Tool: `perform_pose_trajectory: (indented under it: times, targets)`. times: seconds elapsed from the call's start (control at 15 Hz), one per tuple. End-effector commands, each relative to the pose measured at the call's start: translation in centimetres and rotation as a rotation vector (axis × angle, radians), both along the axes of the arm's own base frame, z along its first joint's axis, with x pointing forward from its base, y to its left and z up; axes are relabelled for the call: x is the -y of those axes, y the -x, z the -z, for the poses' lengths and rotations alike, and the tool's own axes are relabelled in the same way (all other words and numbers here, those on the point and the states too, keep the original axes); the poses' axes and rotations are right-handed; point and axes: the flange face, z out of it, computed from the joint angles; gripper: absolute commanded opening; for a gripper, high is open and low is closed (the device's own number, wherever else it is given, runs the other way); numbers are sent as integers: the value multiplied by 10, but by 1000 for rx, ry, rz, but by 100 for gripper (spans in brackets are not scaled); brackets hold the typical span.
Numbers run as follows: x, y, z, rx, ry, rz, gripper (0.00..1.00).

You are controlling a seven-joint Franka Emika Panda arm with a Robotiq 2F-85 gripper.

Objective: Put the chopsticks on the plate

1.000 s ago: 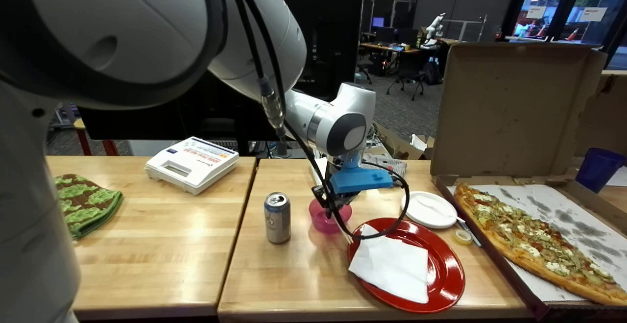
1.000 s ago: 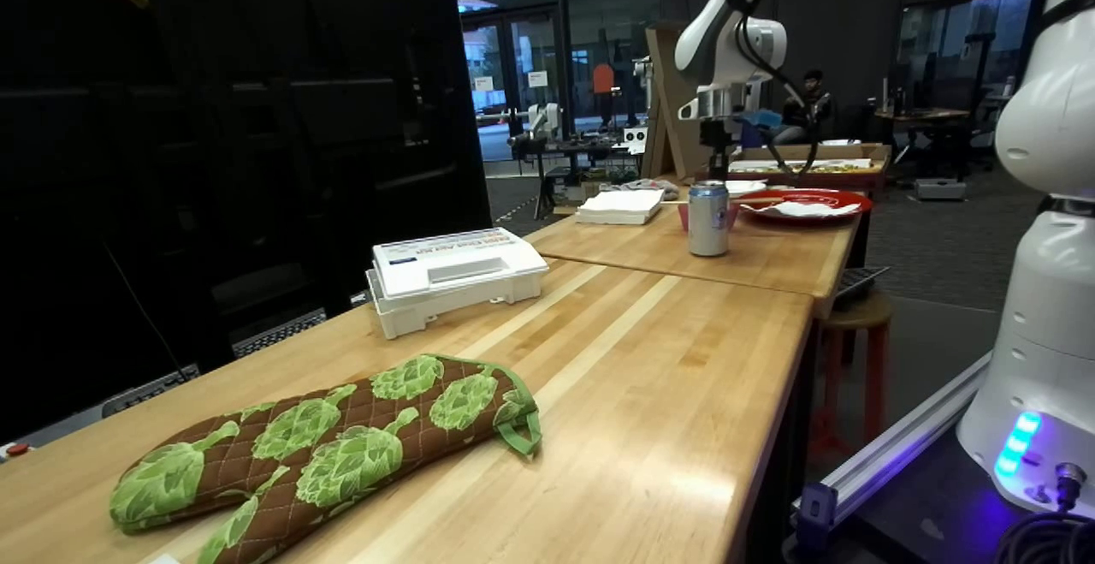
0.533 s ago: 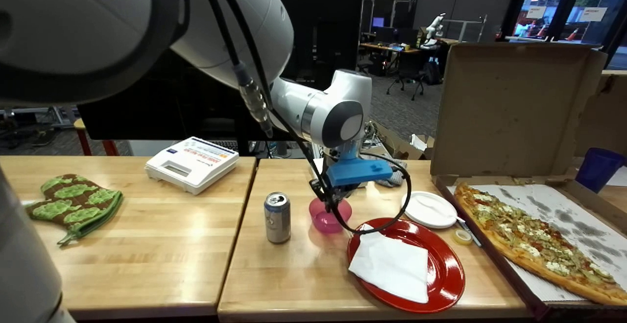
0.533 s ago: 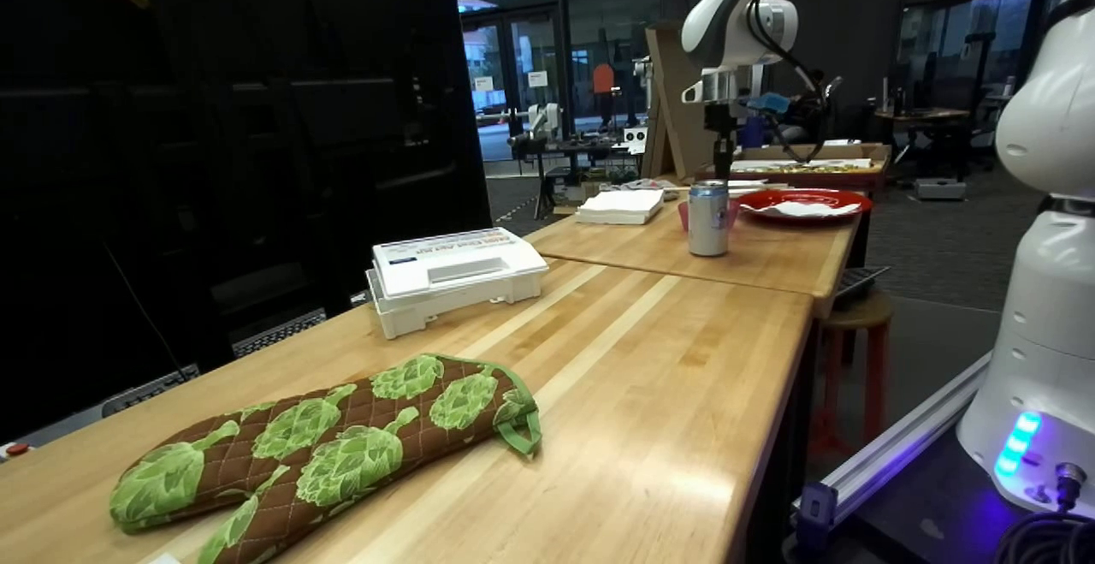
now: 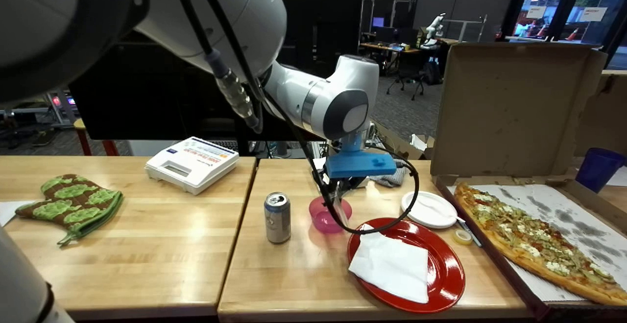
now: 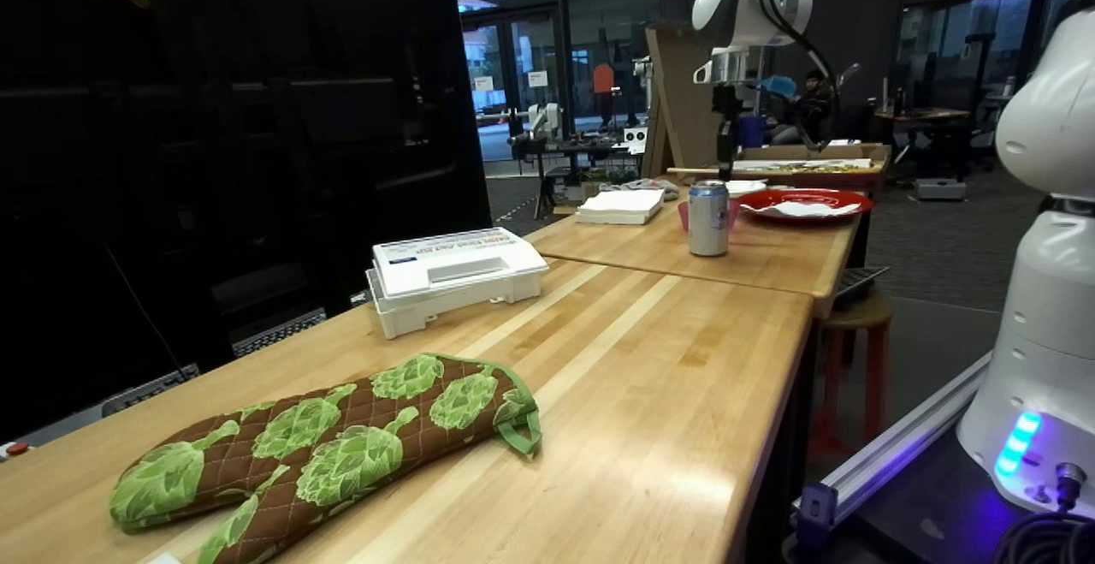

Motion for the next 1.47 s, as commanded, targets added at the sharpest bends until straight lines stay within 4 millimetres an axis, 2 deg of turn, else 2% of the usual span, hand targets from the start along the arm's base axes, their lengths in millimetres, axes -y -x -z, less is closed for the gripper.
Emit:
perform_pose_trajectory:
  times: [0.0, 0.4, 0.93, 1.4]
  targets:
    - [17, 6, -18, 12, -42, 98, 4]
    - [44, 4, -28, 19, -111, 245, 4]
    - [64, -8, -38, 27, -167, 417, 4]
    - [89, -15, -16, -1, -214, 558, 4]
